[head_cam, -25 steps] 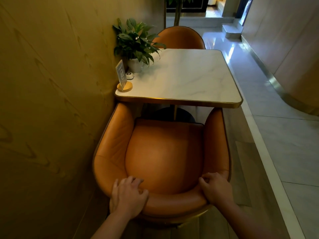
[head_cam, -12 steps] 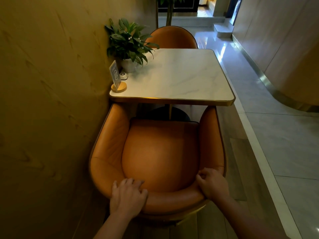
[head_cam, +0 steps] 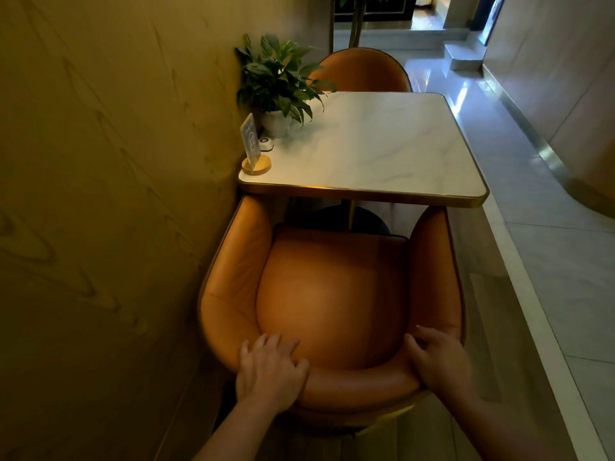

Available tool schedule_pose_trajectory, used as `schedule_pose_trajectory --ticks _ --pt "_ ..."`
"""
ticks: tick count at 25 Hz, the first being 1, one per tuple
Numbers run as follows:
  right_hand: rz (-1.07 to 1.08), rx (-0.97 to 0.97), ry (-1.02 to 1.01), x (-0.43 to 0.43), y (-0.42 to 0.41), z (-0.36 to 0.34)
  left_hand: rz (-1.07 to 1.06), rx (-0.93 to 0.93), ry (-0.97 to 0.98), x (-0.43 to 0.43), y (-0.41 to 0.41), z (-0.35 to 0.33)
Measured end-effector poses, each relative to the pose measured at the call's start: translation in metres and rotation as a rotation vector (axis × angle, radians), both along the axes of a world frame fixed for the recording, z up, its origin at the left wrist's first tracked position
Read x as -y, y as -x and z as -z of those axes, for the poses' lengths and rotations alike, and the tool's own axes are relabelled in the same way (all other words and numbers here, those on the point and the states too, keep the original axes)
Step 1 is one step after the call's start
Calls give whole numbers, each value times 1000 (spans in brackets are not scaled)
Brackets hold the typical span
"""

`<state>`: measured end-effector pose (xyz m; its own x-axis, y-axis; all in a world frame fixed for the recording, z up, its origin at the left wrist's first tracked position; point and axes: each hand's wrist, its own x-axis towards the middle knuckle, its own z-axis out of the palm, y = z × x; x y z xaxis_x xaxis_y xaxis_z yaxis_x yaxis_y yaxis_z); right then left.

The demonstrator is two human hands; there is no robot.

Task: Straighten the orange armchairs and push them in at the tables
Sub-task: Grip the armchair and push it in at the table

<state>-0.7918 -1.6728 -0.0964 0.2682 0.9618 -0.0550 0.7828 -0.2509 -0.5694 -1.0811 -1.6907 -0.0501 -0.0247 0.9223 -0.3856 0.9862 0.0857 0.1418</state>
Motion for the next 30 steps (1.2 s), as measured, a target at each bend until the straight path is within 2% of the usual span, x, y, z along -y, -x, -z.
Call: schedule_pose_trajectory --ticks 9,13,16,20,26,30 --pt "-116 102 159 -17 -13 -1 38 -44 -7 -9 -5 13" --pt "-209 140 298 -21 -11 -18 51 -15 68 -12 -5 2" --pt "-219 144 247 -27 2 -34 11 43 83 -17 -4 -11" --pt "-255 148 167 -31 24 -67 -7 63 -69 -20 -8 -40" --pt "-250 216 98 -22 42 -110 73 95 -182 -19 -10 -85" --pt "-213 193 37 -15 57 -136 124 86 -201 -26 0 -106"
